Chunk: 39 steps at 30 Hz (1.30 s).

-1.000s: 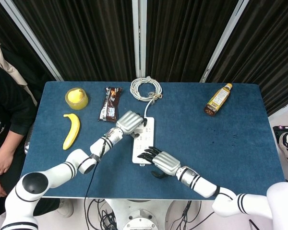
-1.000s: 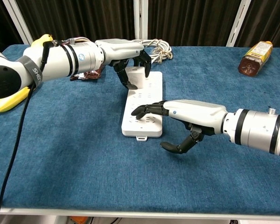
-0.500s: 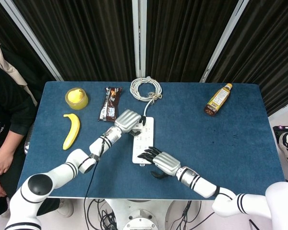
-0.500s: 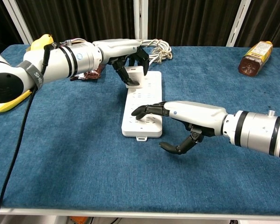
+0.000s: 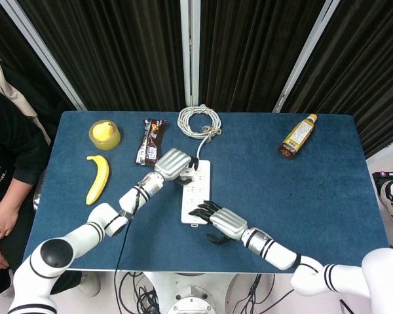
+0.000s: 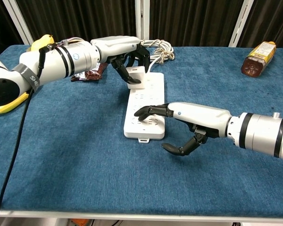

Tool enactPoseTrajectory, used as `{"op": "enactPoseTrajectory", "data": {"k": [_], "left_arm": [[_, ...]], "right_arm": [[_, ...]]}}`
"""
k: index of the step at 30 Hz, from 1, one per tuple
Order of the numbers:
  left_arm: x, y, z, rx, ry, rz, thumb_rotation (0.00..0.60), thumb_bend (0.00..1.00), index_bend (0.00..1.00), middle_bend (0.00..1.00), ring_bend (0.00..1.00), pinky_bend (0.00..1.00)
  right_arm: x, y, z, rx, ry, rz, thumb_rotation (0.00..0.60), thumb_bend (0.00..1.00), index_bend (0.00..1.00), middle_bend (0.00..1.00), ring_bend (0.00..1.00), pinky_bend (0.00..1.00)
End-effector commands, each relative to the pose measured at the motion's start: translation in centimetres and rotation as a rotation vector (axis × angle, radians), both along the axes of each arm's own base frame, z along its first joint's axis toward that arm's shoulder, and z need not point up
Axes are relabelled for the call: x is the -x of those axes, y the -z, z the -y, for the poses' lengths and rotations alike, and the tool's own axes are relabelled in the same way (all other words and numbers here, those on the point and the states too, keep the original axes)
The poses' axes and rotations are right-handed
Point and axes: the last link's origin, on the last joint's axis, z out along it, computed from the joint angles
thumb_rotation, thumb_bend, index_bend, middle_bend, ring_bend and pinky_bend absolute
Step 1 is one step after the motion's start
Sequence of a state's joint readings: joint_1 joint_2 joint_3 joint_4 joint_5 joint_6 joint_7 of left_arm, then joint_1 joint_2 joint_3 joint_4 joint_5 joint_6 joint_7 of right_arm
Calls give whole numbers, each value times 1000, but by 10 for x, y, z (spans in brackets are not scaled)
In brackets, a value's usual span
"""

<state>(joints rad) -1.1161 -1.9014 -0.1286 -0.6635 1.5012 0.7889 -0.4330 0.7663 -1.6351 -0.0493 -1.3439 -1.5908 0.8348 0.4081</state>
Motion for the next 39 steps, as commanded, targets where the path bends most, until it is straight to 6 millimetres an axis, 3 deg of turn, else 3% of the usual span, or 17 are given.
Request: {"op": "enactPoseTrajectory", "data": {"k": [1, 12, 18, 22, 28, 30, 33, 36, 39], "left_arm": [[0, -1, 1, -4, 6, 10, 600, 375, 683, 735, 621, 722], [2, -11, 2, -23, 31, 52, 600, 387, 710, 761, 642, 729], [1, -36, 7, -94, 81, 147, 600, 383, 696, 749, 635, 727], [20, -55, 13, -154, 81, 134, 600, 382, 664, 716, 601, 702], [59, -51, 27, -139, 5, -23, 600, 380, 531, 574, 452, 482], [67, -45, 32, -116, -28, -51, 600, 344, 449, 486, 358, 397], [71, -43, 36, -120, -43, -67, 600, 195, 242, 247, 127, 211], [76, -54, 41, -177, -57, -35, 600, 112, 147, 142, 39, 113], [95, -84, 47, -253, -118, 20, 600, 91, 144, 134, 39, 97]], "right_arm": [[1, 0, 0, 1, 0, -1, 600, 423, 104, 145, 0, 0], [1, 0, 0, -1, 6, 0, 600, 424, 103, 144, 0, 0], [1, -4, 0, 15, 7, 20, 600, 422, 101, 144, 0, 0], [1, -12, -1, 48, -9, 49, 600, 421, 100, 144, 0, 0], [16, -43, -10, 156, -24, 99, 600, 421, 100, 148, 0, 0], [24, -58, -14, 206, -24, 109, 600, 421, 100, 151, 0, 0], [35, -81, -17, 281, -22, 105, 600, 420, 100, 154, 0, 0], [47, -107, -18, 362, -7, 83, 600, 413, 101, 153, 0, 0], [63, -137, -23, 453, 20, 32, 600, 384, 88, 147, 0, 0]]}}
